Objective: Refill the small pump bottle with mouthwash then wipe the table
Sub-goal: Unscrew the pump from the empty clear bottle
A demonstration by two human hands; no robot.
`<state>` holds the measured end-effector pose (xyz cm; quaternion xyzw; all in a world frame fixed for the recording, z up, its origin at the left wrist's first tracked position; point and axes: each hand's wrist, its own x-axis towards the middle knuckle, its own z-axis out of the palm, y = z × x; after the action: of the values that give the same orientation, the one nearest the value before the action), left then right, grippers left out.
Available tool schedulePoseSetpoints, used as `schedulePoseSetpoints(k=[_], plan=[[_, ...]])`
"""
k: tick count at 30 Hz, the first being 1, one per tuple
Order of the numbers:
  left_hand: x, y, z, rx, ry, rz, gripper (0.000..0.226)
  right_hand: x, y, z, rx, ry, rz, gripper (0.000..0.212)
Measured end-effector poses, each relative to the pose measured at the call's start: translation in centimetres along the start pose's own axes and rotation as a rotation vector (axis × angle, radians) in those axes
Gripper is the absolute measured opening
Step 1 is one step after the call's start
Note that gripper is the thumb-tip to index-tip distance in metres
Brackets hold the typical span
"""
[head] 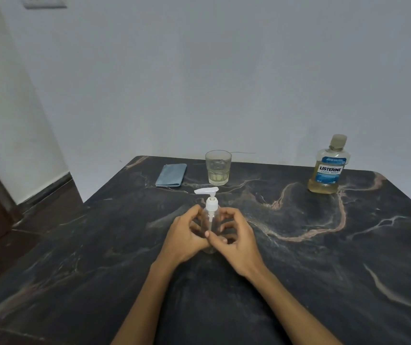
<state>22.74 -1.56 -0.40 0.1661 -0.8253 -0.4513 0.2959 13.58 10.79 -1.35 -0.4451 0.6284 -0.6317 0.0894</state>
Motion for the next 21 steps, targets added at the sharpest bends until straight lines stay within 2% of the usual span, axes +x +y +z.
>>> schedulePoseSetpoints(k=[4,12,21], plan=[[-0.3,0.0,0.3,0.081,0.04,-0.022,0.057,0.0,0.2,0.0,-0.023,-0.027,0.017,0.045],[-1.3,0.2,1.1,0.205,0.127,-0.043,0.051,-0.1,0.3,0.2,-0.048,-0.04,0.002,0.047],[-1.5,0.6,1.3,0.302,0.136,0.002,0.043,-0.1,0.4,0.3,-0.082,-0.026,-0.051,0.044]])
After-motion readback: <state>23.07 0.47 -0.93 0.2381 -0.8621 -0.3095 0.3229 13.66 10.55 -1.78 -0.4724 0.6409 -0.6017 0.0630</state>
